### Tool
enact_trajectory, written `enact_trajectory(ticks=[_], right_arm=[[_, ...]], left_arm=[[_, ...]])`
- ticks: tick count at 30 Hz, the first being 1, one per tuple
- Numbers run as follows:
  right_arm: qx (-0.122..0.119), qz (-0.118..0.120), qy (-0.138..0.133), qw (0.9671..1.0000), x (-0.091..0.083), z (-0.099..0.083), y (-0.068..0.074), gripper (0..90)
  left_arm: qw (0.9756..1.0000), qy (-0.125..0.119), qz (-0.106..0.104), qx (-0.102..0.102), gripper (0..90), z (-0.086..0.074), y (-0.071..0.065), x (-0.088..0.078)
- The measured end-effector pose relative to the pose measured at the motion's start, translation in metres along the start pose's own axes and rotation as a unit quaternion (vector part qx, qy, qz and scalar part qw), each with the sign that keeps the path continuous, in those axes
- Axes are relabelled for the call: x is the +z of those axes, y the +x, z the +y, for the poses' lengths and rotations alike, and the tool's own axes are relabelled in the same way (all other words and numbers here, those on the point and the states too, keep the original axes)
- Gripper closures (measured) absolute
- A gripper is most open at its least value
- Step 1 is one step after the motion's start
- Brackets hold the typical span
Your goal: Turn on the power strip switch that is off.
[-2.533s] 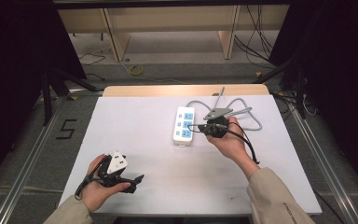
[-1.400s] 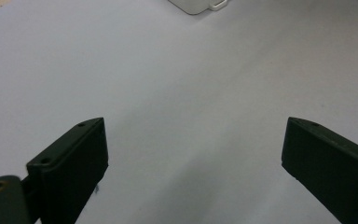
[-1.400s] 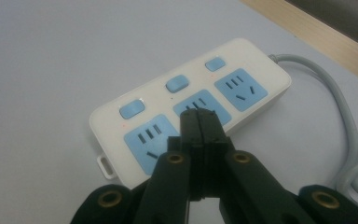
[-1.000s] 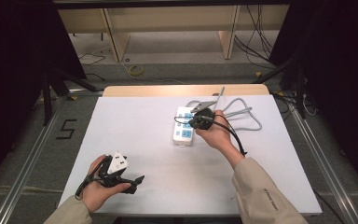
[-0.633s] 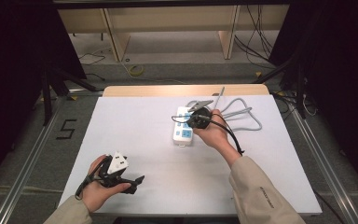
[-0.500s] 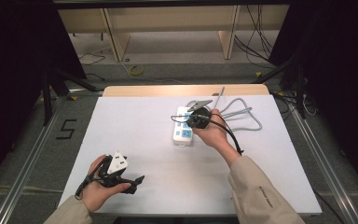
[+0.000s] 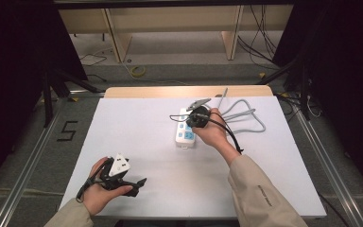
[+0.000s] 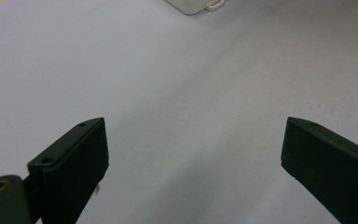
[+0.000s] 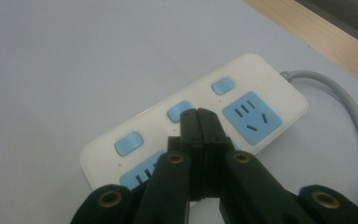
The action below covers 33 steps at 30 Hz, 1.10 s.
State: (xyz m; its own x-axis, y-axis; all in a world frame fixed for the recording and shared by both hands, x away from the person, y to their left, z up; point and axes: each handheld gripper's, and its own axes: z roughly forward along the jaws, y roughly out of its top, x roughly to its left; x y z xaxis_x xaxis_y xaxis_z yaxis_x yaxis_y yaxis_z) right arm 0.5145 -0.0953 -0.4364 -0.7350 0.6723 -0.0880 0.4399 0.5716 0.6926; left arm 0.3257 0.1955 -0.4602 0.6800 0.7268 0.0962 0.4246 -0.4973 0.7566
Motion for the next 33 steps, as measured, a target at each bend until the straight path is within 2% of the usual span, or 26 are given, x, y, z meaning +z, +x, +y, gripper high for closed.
enact_trajectory(ticks=[33], right_arm=[[0.005,0.001,0.024,0.9997,0.019,0.010,0.001,90.0]], left_arm=[[1.0000,-0.001,-0.002,-0.001,7.1,0.000,0.000,0.000]])
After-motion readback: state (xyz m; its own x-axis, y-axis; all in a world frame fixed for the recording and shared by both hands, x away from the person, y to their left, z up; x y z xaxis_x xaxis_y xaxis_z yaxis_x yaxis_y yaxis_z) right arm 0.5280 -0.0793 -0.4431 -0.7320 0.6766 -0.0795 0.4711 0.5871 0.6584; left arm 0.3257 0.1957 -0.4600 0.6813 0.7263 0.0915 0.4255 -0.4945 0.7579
